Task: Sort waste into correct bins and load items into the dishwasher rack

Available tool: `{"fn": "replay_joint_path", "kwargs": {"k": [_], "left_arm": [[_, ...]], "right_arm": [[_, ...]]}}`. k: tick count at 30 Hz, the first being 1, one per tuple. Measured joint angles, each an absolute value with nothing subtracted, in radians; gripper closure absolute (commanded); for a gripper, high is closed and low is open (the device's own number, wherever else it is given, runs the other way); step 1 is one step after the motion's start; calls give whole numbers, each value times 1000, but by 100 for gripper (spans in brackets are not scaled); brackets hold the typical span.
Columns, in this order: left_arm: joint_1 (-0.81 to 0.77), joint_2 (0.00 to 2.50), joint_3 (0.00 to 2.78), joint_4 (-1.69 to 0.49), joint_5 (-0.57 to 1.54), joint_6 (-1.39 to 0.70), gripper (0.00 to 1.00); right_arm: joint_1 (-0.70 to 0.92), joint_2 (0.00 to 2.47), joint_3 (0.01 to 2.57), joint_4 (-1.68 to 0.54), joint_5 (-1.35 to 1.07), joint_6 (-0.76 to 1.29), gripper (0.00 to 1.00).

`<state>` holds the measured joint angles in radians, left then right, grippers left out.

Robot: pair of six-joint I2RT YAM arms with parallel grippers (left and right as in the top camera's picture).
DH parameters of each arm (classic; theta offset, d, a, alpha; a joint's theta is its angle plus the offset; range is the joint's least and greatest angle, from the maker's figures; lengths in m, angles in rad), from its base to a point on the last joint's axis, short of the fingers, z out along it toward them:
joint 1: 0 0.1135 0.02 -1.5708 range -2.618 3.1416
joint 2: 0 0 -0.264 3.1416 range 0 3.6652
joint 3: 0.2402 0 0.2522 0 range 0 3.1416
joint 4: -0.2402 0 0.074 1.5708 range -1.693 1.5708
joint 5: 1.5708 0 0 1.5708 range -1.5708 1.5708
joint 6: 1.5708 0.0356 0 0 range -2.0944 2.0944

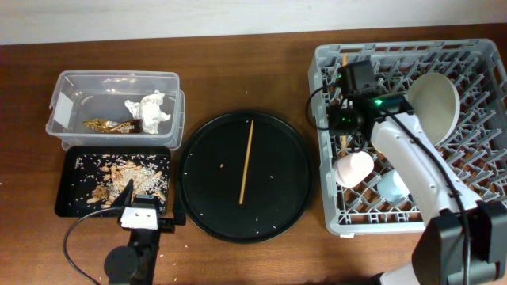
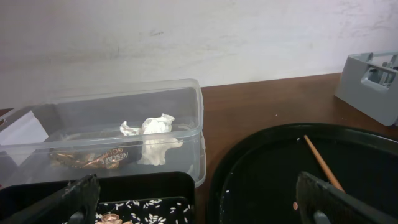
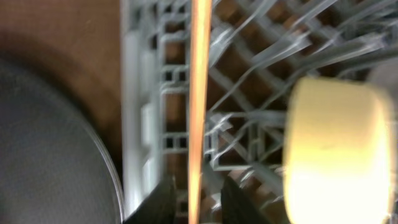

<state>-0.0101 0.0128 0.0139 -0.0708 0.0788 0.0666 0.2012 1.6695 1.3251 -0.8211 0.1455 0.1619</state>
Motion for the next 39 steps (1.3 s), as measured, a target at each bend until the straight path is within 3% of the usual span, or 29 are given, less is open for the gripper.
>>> {"fn": "replay_joint_path", "kwargs": {"k": [2,8,13,14,15,16,19,20,21,22,27,32,39], "left_arm": [[-10,13,14,-71,79,66,1],[-10,13,14,-71,79,66,1],[-10,13,14,-71,79,66,1],[-10,13,14,-71,79,66,1],[-10,13,14,-71,79,66,1],[-10,13,14,-71,79,66,1],[-10,13,14,-71,79,66,1],[-10,13,14,-71,79,66,1],[-10,13,14,-71,79,66,1],[-10,13,14,-71,79,66,1],[-10,13,14,-71,79,66,1],[-10,13,14,-71,79,66,1],[-10,13,14,-71,79,66,1]], "right_arm": [[242,1664,1325,-840,127,154,40],[425,1607,1325,-894,9,217,40],[730,1755,1327,-813,-56,452,42],[768,1820,1327,-794,-54,515,52],[788,1900,1327,-754,-52,582,71],[789,1962,1326,-730,-51,614,73],[783,2023,1344,-713,-39,670,96],[781,2024,1345,-715,-36,676,96],[780,2024,1345,-719,-33,681,92],[778,2024,1345,-721,-32,684,76],[781,2012,1346,-693,-51,612,50],[780,1979,1455,-493,-54,596,38],[765,2069,1467,-154,34,684,36]]}}
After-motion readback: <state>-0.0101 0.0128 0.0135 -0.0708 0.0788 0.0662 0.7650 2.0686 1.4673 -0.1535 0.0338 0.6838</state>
